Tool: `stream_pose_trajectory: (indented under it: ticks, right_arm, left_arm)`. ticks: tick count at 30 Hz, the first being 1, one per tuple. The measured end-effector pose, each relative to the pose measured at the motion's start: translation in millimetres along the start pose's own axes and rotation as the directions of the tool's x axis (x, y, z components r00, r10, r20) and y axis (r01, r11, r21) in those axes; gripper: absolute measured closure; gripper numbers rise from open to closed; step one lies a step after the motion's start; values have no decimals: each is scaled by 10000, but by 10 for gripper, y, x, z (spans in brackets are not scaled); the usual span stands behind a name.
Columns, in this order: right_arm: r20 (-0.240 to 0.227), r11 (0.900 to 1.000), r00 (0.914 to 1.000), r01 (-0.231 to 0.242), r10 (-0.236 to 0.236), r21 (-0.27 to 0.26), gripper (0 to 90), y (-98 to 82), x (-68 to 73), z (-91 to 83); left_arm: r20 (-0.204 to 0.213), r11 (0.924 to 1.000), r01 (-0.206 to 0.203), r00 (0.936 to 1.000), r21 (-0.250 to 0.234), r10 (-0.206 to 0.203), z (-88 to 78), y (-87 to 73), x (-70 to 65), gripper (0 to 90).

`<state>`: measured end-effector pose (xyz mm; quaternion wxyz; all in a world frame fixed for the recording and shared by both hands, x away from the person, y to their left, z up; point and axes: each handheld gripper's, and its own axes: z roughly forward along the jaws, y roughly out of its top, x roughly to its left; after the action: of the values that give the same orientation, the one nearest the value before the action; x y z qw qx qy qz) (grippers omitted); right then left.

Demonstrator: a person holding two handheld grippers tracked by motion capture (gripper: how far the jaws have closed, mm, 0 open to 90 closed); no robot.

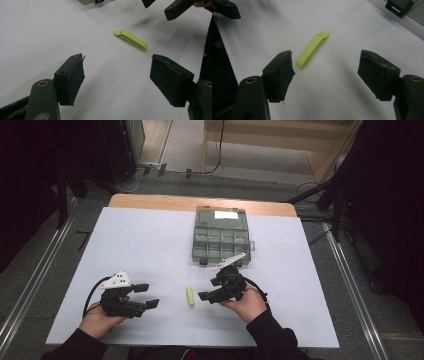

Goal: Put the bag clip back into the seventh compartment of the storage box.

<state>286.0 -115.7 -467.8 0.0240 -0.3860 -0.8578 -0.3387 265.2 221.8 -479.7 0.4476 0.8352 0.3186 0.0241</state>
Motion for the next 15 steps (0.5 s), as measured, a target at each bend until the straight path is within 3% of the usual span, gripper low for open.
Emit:
stream_pose_trajectory:
  ticks: [15]
  right_arm:
    - [129,9997,9998,-154,152,214,304,88,106,220]
  left_arm:
    - [15,10000,1,10000,-6,-1,-3,-1,1,267]
